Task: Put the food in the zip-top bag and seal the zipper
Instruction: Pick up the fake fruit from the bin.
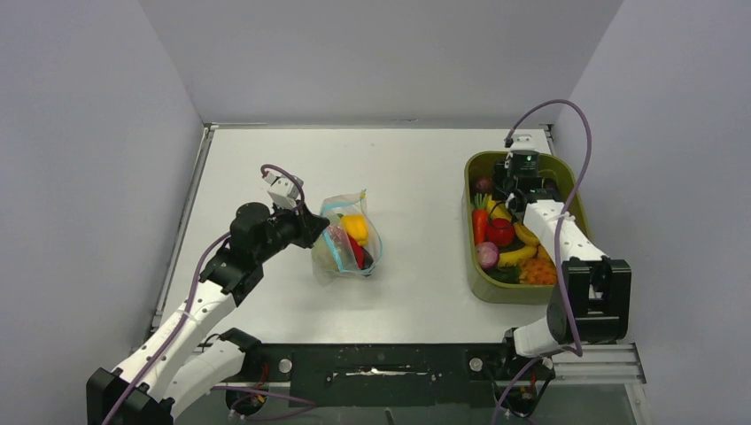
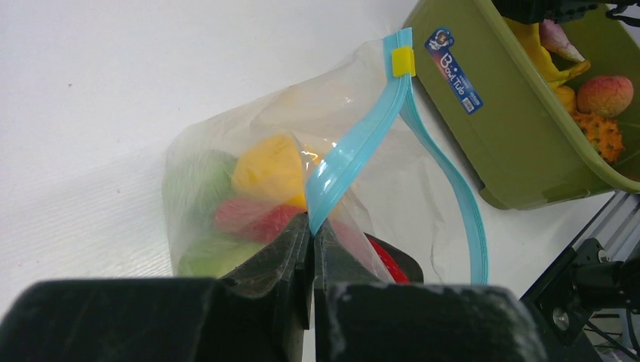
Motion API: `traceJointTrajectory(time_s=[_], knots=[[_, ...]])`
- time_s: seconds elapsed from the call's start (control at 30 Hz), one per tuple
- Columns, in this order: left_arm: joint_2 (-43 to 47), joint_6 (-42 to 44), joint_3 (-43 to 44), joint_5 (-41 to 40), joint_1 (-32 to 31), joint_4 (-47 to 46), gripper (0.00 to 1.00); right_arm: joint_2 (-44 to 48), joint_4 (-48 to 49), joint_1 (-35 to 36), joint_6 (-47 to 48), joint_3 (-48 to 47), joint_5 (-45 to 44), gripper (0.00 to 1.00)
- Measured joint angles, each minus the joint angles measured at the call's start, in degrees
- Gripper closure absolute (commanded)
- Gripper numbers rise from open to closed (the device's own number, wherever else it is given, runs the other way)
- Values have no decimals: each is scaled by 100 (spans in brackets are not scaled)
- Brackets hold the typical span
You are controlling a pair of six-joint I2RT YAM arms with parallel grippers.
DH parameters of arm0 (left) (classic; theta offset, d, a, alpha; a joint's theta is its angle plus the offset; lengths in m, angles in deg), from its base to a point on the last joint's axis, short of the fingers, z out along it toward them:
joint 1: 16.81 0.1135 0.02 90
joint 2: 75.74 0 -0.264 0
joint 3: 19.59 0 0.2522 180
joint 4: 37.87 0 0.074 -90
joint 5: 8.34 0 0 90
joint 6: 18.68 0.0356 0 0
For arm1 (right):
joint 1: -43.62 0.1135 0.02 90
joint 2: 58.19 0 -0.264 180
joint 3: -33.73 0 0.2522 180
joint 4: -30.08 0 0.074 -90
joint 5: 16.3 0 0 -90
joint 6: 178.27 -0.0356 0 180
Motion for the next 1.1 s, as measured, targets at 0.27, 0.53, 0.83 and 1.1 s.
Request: traceJointTrajectory(time_s=[0.27,0.53,0.83,1.1], knots=[[26,4,0,0,0,17,100,-485,-144,4,461,-234,-20,67],[72,26,-4,-4,0,31,100,-1123,-326,4,809,-645,-83,57],[114,50,-13,-9,0,46,100,-1193,-542,2,1040,-713,-61,44],[131,81,-13,-17,0,72,100,-1335,-531,0,1167,-793,4,36]])
